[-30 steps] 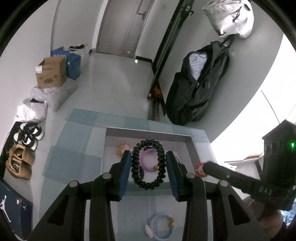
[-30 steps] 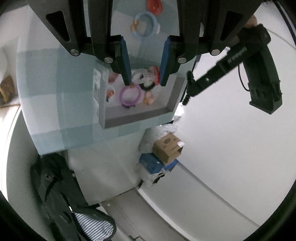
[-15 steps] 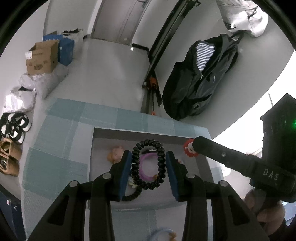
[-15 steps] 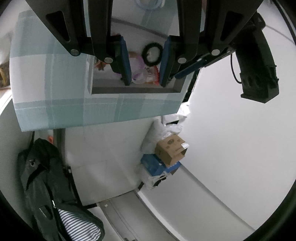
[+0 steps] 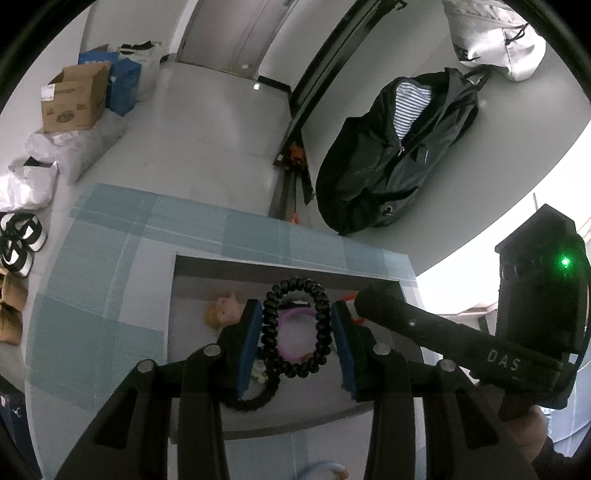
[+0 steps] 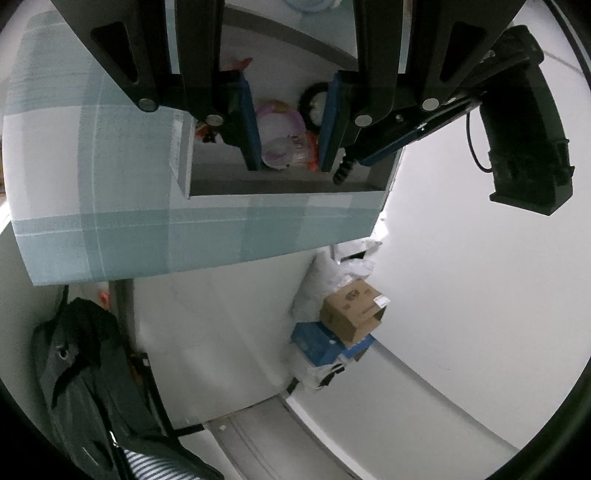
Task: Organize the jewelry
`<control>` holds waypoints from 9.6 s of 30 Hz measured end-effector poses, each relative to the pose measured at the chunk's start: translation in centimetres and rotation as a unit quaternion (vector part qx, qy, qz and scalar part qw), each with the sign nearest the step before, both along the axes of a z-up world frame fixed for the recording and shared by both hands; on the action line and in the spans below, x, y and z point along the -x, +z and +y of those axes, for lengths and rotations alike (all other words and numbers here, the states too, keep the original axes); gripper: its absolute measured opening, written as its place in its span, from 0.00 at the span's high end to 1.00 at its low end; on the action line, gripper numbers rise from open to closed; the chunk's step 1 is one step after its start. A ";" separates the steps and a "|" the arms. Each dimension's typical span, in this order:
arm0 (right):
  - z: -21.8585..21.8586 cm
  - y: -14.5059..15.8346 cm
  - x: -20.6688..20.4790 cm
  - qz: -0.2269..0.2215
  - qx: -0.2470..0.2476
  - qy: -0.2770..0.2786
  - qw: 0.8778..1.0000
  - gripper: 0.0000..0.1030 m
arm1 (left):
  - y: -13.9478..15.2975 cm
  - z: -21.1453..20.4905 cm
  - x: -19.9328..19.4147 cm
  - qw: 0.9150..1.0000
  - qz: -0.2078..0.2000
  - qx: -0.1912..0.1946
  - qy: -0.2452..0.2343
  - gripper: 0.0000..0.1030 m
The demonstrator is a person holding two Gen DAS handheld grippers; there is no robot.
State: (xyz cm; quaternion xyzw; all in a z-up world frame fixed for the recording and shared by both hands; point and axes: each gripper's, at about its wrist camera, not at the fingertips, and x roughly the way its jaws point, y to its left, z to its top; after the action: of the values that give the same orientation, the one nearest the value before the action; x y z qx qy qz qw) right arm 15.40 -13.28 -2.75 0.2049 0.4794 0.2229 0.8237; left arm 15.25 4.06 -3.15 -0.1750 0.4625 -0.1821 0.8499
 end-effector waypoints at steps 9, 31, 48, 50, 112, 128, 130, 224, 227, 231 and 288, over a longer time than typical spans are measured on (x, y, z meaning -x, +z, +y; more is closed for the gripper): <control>-1.9 2.2 2.4 -0.034 0.002 -0.019 0.999 0.42 | 0.5 1.0 0.7 1.000 -0.011 0.024 0.011 0.40; -4.2 3.8 10.8 -0.068 0.014 -0.019 0.997 0.19 | 4.0 -1.5 9.6 0.985 -0.090 -0.139 0.043 0.40; -2.2 0.1 14.1 -0.055 0.109 0.023 0.992 0.11 | 1.6 0.1 15.0 0.991 -0.004 -0.112 0.072 0.36; -1.7 -0.2 14.1 -0.050 0.111 0.034 0.992 0.11 | 1.2 0.1 15.6 0.991 0.003 -0.112 0.076 0.29; 0.1 0.2 12.5 -0.084 0.083 0.041 0.992 0.42 | -1.8 -2.8 15.7 0.989 0.024 -0.144 -0.024 0.23; -2.6 0.6 12.8 -0.082 0.073 0.015 0.994 0.42 | -3.1 -5.1 16.1 0.970 0.034 -0.236 -0.051 0.32; -2.6 0.6 12.8 -0.082 0.071 0.014 0.994 0.42 | -3.0 -5.0 16.1 0.970 0.031 -0.235 -0.054 0.40; 0.7 2.7 0.5 -0.028 0.054 0.050 0.997 0.41 | 0.5 0.0 -1.0 0.998 0.024 -0.020 -0.059 0.63; 0.3 2.4 0.3 -0.013 0.048 0.038 0.998 0.40 | 0.4 -0.2 -0.9 0.997 0.033 -0.039 -0.057 0.57; -0.3 3.0 0.7 -0.030 0.047 0.029 0.998 0.34 | 1.2 0.3 -0.3 0.998 0.016 -0.032 -0.044 0.33; -0.7 2.2 13.0 -0.308 0.160 -0.069 0.935 0.00 | 1.2 0.6 10.8 0.915 -0.260 -0.235 0.202 0.12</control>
State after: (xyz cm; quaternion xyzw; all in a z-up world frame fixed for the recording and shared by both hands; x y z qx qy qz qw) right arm 2.37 -14.01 -0.56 0.0246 0.2166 0.1379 0.9662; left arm 4.44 4.69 -1.94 -0.0068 0.2093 0.0680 0.9755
